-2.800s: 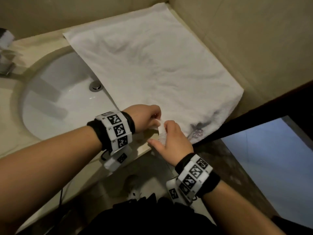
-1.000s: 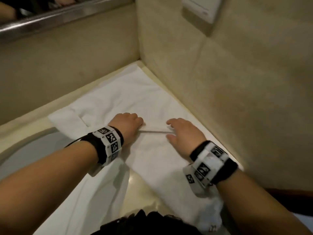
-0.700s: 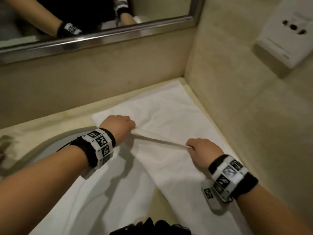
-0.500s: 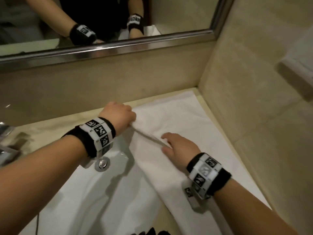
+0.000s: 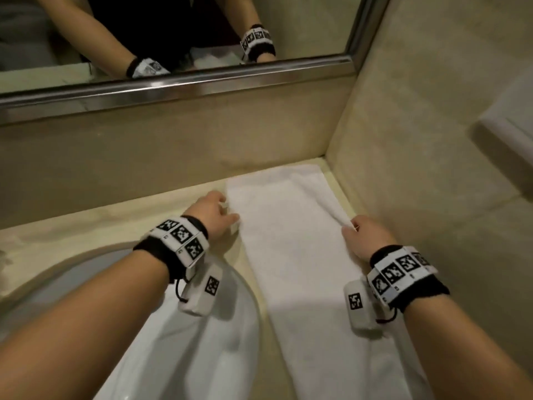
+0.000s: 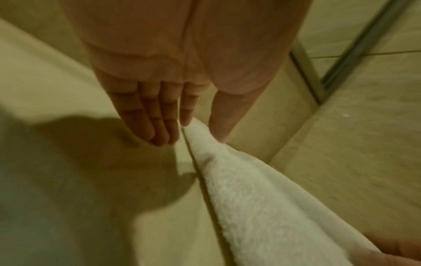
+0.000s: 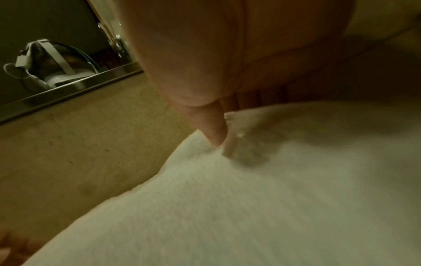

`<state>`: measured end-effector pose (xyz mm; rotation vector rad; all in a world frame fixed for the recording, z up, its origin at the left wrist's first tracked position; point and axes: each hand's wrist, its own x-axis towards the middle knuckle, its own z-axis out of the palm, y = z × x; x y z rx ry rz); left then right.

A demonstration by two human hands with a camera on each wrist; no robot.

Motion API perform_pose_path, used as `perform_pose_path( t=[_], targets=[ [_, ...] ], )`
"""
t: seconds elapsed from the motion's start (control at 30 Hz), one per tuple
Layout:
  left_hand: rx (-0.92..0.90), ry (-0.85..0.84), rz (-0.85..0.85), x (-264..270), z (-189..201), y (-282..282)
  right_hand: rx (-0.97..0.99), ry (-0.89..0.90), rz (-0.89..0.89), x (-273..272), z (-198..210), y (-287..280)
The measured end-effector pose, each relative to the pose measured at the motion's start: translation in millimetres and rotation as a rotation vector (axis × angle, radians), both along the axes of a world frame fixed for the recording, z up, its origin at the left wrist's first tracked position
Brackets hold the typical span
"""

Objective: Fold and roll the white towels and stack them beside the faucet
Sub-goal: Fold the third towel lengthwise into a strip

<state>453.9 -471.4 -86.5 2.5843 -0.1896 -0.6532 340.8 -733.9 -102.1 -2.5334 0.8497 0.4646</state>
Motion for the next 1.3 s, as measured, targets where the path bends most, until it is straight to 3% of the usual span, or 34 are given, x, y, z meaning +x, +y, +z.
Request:
perform_pose_path(
  t=[0.2,0.37,0.57,0.67,0.77,0.87,1.0,1.1,1.3],
  targets=[
    [-0.180,0.141,0.218,9,-17,-11,0.012,-0.021,0.026,49,-1,-2],
    [-0.102,0.101,0.158,20,-23,-22,0.031,-0.156,-0.165,64,-5,-5],
    [-0.137,0.057,0.259,46,-23,-24,0.083,-0.267,-0.090,91,0,1],
    [-0.169,0.044,0.267,62,-22,-27,-0.035,-0.138,0.085,113,3,-3],
    [-0.226,0.059,0.247,66,-27,-27,-0.167,0.002,0.151,122,-2,-4],
    [-0.134,-0.016,0.136,63,-31,-26,-0.288,0.021,0.213,123,-7,-3],
    [-0.010,-0.103,0.002,61,-29,-30,-0.276,0.042,0.262,124,-6,-3],
    [0.011,-0.137,-0.015,62,-24,-25,-0.199,-0.009,0.261,115,-6,-5],
    [-0.088,-0.054,0.081,52,-22,-14,-0.293,-0.027,0.268,107,-6,-2]
  ],
)
